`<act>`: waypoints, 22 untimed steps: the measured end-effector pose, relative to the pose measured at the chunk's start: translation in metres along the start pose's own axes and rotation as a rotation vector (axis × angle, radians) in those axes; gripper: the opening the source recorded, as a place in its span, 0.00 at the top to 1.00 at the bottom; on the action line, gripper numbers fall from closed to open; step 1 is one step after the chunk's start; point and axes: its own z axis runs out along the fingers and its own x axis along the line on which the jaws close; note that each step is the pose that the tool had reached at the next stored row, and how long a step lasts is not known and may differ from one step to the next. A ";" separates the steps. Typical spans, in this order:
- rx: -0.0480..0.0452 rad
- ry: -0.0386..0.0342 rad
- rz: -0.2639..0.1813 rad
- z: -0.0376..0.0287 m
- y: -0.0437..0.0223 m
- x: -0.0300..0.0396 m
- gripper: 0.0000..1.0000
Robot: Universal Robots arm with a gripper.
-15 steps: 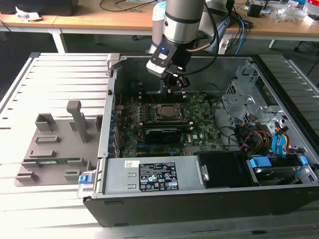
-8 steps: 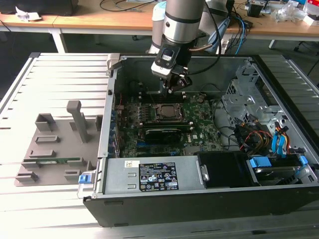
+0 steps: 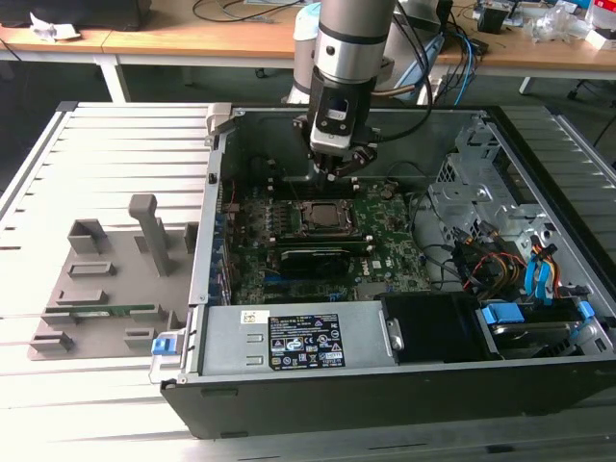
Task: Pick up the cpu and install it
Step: 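Install the first cpu locking lever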
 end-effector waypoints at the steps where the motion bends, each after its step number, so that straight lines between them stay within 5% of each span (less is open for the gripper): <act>1: 0.0004 -0.0010 -0.019 0.0000 0.0000 0.0000 0.89; 5: 0.0021 -0.0052 -0.100 0.0000 0.0000 0.0000 0.89; 16: 0.0050 -0.0121 -0.233 0.0000 0.0000 0.0000 0.89; 22: 0.0079 -0.0196 -0.386 0.0000 0.0000 0.0000 0.89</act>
